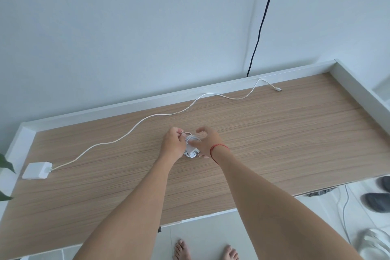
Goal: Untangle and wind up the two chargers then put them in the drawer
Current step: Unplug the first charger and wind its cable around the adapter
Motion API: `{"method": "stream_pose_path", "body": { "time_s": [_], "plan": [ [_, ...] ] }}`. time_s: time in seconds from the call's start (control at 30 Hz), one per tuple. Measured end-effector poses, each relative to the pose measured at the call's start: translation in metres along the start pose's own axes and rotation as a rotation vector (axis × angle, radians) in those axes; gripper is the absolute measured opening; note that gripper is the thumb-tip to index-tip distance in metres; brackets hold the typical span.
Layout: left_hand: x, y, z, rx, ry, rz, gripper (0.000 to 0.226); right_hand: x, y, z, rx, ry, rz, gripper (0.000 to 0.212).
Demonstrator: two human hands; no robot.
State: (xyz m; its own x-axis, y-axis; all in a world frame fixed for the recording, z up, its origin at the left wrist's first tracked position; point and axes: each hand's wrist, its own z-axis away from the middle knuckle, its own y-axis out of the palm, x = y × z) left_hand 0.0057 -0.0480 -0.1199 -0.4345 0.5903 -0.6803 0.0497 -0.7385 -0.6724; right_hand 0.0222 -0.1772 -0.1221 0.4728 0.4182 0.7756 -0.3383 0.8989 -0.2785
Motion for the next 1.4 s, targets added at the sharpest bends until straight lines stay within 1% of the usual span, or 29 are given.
{"method": "stream_pose_path", "body": {
  "time_s": [0.03,0.1,0.2,0.33,0.4,0.5,0.6,0.73,0.8,0.87,0.93,1.07,1.13,1.27,1.4],
  "plan": [
    [0.000,-0.001,0.000,-0.008,0.023,-0.039,0.020,0.001,0.002,0.000,0.017,-0.035,0.066,0.038],
    [-0.001,-0.003,0.002,-0.024,0.079,-0.105,0.019,0.003,0.005,-0.001,0.025,-0.082,0.163,0.039],
    [0.000,-0.006,0.006,-0.045,0.151,-0.115,0.018,0.007,0.006,-0.001,0.004,-0.068,0.163,0.033],
    [0.003,-0.012,0.012,-0.020,0.178,-0.023,0.016,0.012,0.007,-0.003,0.001,-0.011,0.142,0.028],
    [0.005,-0.015,0.011,0.035,0.152,0.059,0.018,0.012,0.007,-0.003,0.010,0.005,0.122,0.029],
    [0.004,-0.020,0.013,0.139,0.090,0.168,0.028,0.012,0.005,-0.004,0.012,0.021,0.094,0.029],
    [0.008,-0.024,0.016,0.196,0.045,0.347,0.028,0.015,0.005,-0.002,0.008,0.013,0.083,0.030],
    [0.017,-0.030,0.015,0.261,0.004,0.450,0.028,0.015,0.005,-0.003,0.019,0.019,0.053,0.030],
    [0.018,-0.033,0.014,0.299,-0.014,0.458,0.028,0.014,0.005,-0.003,0.024,0.027,0.030,0.029],
    [0.019,-0.036,0.012,0.322,-0.012,0.412,0.028,0.013,0.004,-0.003,0.032,0.033,0.018,0.029],
    [0.018,-0.040,0.011,0.329,0.021,0.312,0.027,0.013,0.003,-0.004,0.037,0.043,0.023,0.032],
    [0.014,-0.044,0.008,0.279,0.073,0.135,0.020,0.013,0.002,-0.004,0.048,0.045,0.025,0.036],
    [0.010,-0.045,0.007,0.246,0.083,0.103,0.017,0.013,0.003,-0.002,0.046,0.039,0.015,0.038],
    [0.000,-0.044,0.005,0.259,0.072,0.048,0.013,0.012,0.002,-0.004,0.044,0.045,0.000,0.039],
    [-0.009,-0.039,0.005,0.261,0.103,-0.024,0.011,0.012,-0.002,-0.007,0.109,0.070,-0.009,0.041]
  ]
}}
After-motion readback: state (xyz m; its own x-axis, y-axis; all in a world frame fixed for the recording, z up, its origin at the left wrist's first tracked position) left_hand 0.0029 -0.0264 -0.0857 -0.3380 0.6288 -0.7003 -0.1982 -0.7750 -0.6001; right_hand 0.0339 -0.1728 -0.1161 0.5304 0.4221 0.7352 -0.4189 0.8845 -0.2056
